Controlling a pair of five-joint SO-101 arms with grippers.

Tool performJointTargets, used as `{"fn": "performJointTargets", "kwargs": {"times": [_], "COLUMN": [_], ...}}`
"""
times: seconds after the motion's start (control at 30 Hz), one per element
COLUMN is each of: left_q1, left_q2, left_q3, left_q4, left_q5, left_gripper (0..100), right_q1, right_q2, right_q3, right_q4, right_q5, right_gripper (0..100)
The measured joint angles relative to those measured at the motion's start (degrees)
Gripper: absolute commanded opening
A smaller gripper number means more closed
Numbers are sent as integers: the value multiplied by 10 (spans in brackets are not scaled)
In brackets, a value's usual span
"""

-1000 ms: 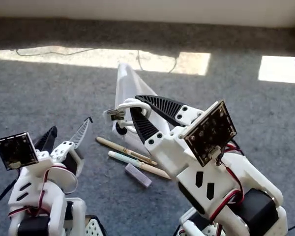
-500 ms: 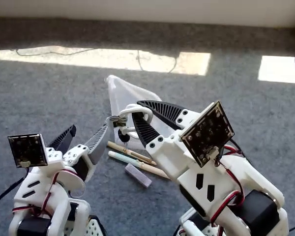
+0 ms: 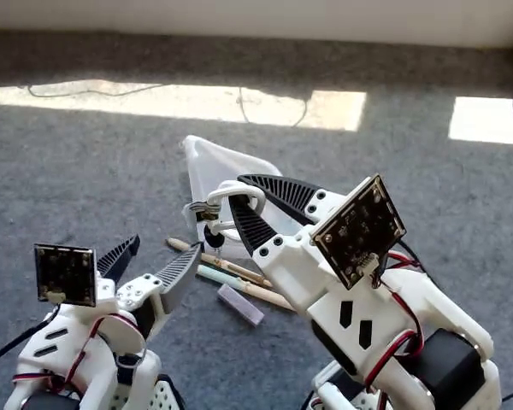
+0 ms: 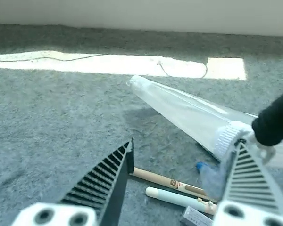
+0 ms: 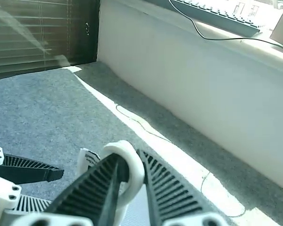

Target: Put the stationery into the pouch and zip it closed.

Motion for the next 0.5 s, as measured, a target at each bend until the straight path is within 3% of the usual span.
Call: {"fn": "performJointTargets", "kwargs": {"times": [0.27,0.5], "left_q1": [48,-2], "left_q2": [0,0], "left_q3": [40,80], "left_q4": [-19,-65], "left_q5": [-7,-7], "left_gripper": [306,305], "right_q1": [0,-2], "right_q2": [0,0], "right_q3": [0,0], "right_q4": [1,27], "right_q5": [0,0], "right_gripper": [6,6]}}
